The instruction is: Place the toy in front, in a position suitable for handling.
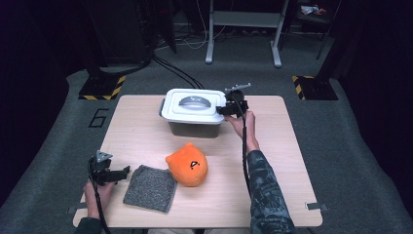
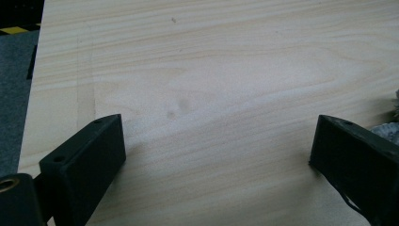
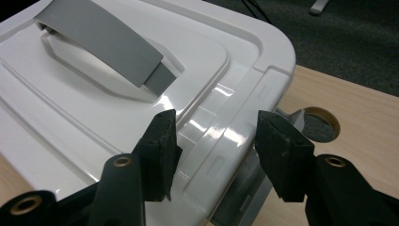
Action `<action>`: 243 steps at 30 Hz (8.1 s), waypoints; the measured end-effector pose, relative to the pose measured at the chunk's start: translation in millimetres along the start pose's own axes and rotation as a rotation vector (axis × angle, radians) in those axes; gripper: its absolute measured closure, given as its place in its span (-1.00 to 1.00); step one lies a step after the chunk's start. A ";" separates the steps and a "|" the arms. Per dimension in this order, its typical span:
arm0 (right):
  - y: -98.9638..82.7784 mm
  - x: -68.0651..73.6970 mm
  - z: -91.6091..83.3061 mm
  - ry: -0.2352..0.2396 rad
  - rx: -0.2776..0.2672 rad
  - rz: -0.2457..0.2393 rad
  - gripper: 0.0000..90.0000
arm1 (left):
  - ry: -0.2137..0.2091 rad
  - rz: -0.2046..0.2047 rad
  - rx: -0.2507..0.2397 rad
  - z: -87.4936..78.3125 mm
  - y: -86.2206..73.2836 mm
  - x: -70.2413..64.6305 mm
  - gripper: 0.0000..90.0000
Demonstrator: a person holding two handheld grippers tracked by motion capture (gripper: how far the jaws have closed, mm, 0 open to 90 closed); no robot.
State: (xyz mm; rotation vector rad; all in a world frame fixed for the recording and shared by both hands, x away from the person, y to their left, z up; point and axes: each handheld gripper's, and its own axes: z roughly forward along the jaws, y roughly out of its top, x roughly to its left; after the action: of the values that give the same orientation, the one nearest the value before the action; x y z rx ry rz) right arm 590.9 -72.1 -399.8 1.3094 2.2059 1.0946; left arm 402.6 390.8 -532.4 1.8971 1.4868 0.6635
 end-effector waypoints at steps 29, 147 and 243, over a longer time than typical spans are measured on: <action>-18.1 -6.5 -39.8 0.017 -0.048 -0.031 -0.68 | 0.000 0.000 0.000 -0.1 0.0 0.0 -0.92; -147.8 119.9 -94.8 0.180 -0.050 -0.246 0.26 | -0.001 -0.003 -0.002 -0.1 -0.2 -0.4 -0.91; -263.4 -31.6 -132.7 -0.180 0.011 0.107 -0.95 | -0.001 0.001 0.010 -0.3 0.4 0.7 -0.92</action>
State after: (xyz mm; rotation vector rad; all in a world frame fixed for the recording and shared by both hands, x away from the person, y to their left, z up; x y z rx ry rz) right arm 369.5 -229.6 -518.8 1.4846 2.0342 0.9612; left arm 402.8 391.4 -531.9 1.9056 1.4910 0.6565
